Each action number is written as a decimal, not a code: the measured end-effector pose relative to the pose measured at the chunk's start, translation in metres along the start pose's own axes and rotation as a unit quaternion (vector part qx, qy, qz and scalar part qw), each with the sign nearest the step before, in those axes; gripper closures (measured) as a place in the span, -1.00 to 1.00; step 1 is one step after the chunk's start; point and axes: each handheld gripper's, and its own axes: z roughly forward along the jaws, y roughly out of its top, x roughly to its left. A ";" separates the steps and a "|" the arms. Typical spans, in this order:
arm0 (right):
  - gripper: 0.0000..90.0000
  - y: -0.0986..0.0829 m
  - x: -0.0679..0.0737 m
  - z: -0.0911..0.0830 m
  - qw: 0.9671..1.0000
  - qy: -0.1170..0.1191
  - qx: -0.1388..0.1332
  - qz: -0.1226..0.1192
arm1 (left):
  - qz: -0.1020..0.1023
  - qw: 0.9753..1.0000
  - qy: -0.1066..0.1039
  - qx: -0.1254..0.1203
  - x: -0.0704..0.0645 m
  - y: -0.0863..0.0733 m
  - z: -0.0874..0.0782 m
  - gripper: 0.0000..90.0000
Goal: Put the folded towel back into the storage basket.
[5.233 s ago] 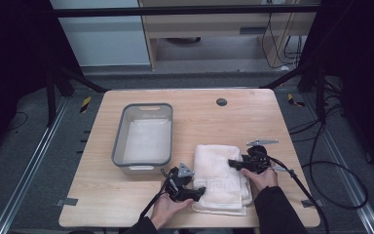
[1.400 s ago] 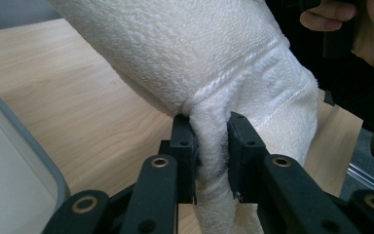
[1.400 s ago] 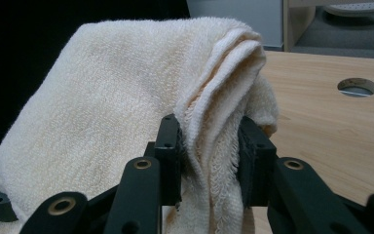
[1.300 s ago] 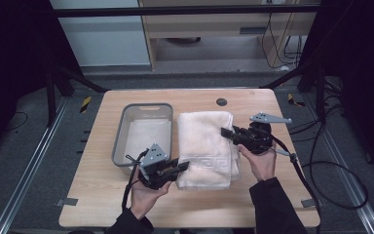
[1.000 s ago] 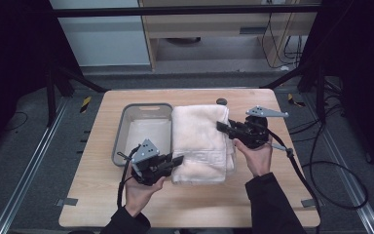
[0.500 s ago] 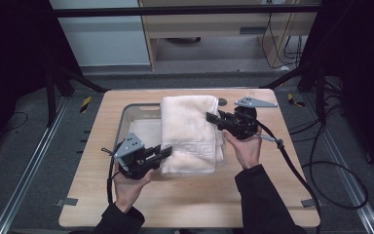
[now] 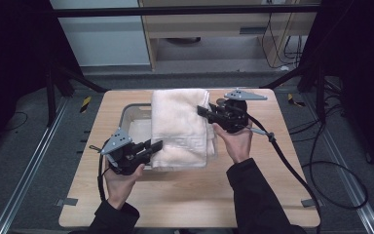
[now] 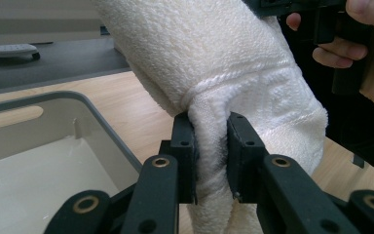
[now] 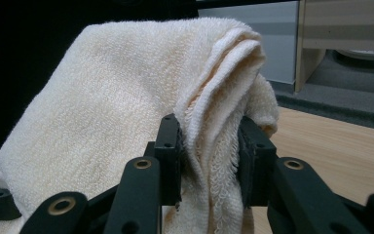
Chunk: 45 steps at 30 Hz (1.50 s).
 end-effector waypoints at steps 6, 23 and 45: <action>0.49 0.005 0.006 0.008 1.000 -0.002 -0.001 -0.006 | 0.000 1.000 0.011 -0.003 0.005 0.002 -0.004 0.67; 0.49 0.016 0.020 0.038 1.000 0.003 -0.001 -0.010 | -0.021 0.999 0.038 -0.012 0.028 0.004 -0.019 0.67; 0.49 0.033 0.047 0.075 1.000 0.012 0.003 -0.024 | -0.044 0.996 0.072 -0.032 0.060 0.008 -0.045 0.67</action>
